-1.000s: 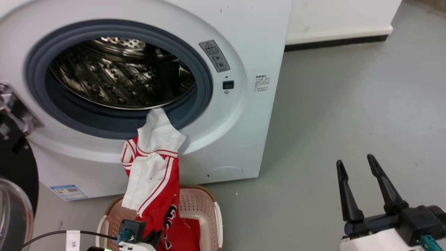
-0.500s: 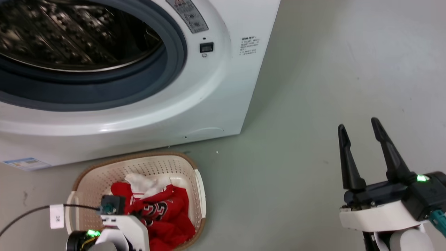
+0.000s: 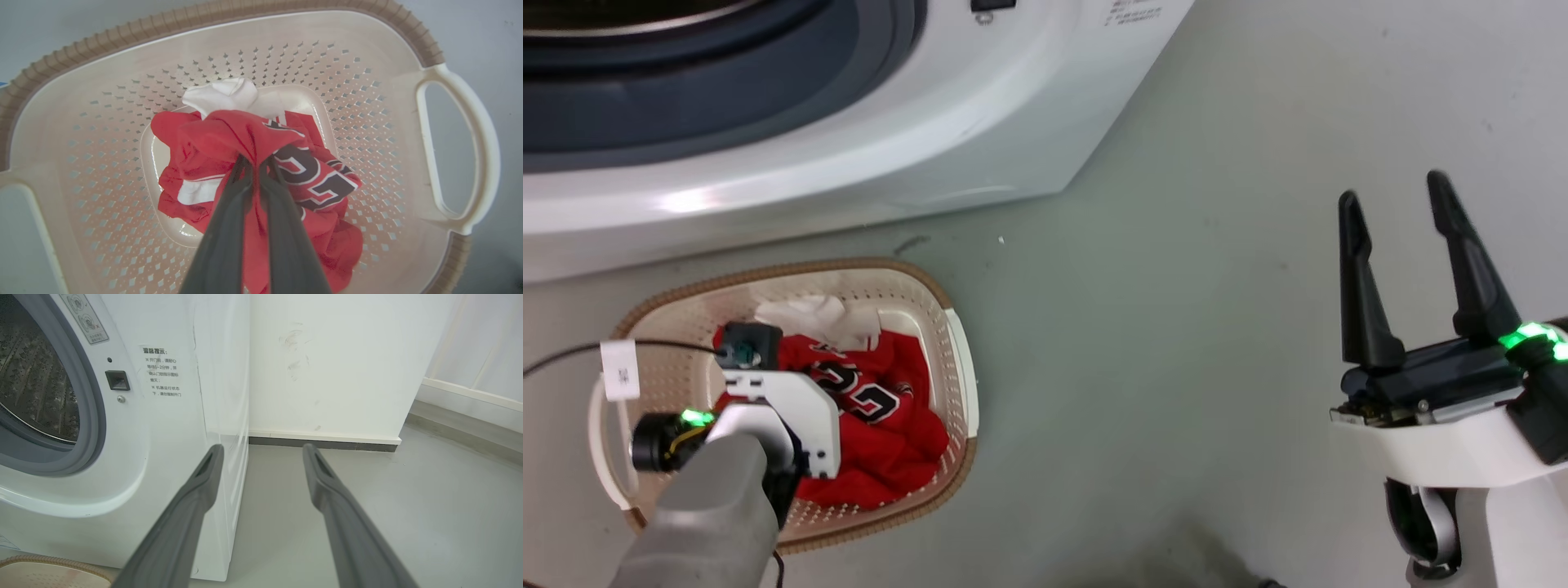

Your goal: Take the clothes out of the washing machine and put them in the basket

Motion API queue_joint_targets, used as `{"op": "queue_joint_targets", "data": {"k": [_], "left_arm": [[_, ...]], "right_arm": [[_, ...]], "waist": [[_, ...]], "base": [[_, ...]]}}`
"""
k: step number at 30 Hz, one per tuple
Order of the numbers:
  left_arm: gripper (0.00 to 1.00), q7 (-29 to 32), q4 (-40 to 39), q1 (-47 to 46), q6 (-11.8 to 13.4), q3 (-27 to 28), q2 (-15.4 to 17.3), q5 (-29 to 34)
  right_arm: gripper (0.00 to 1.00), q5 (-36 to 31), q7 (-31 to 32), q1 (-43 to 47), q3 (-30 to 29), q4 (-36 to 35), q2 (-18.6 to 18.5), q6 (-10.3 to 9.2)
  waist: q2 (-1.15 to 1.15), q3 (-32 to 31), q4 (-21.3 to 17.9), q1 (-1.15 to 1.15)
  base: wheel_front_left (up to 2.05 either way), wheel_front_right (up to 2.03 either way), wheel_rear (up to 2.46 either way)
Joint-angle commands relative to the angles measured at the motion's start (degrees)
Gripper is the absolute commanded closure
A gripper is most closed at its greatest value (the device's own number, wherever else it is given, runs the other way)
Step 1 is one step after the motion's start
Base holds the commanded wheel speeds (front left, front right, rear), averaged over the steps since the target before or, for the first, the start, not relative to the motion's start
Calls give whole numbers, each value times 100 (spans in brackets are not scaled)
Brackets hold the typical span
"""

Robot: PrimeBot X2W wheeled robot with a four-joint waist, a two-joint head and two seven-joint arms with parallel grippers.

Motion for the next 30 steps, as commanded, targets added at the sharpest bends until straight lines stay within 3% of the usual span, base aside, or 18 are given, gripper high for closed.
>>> {"op": "queue_joint_targets", "data": {"k": [1, 6, 7, 8, 9, 16, 24, 30], "left_arm": [[100, 51, 38, -214, 72, -52, 63, 74], [100, 215, 109, -549, 212, -224, 167, 239], [86, 234, 113, -595, 230, -243, 177, 260], [24, 249, 116, -624, 241, -259, 176, 274], [0, 233, 122, -647, 242, -271, 179, 287], [0, 112, 154, -527, 233, -335, 128, 258], [0, -529, 87, -130, 223, -88, -76, 18], [0, -609, -787, 346, 452, 186, -46, 173]], "right_arm": [[0, 48, -11, -176, -14, -74, 5, -4], [0, 118, -11, -379, 45, -158, 5, -4], [0, 137, -11, -405, 51, -164, 5, -4], [0, 151, -11, -434, 51, -166, 4, -4], [0, 156, -11, -460, 54, -163, 4, -4], [0, 193, -11, -456, 49, -77, 5, -4], [0, 92, -11, -108, 24, 91, 3, -4], [0, -44, -11, 249, -59, 203, 4, -4]], "waist": [[0, 541, -51, -1], [0, 973, -68, -1], [0, 1028, -71, -1], [0, 1067, -71, -1], [0, 1091, -71, -1], [0, 942, -70, -1], [0, 130, 72, -1], [0, -557, 303, -1]], "base": [[0, 0, 0], [0, 0, 0], [0, 0, 0], [0, 0, 0], [0, 0, 0], [0, 0, 0], [0, 0, 0], [0, 0, 0]]}}
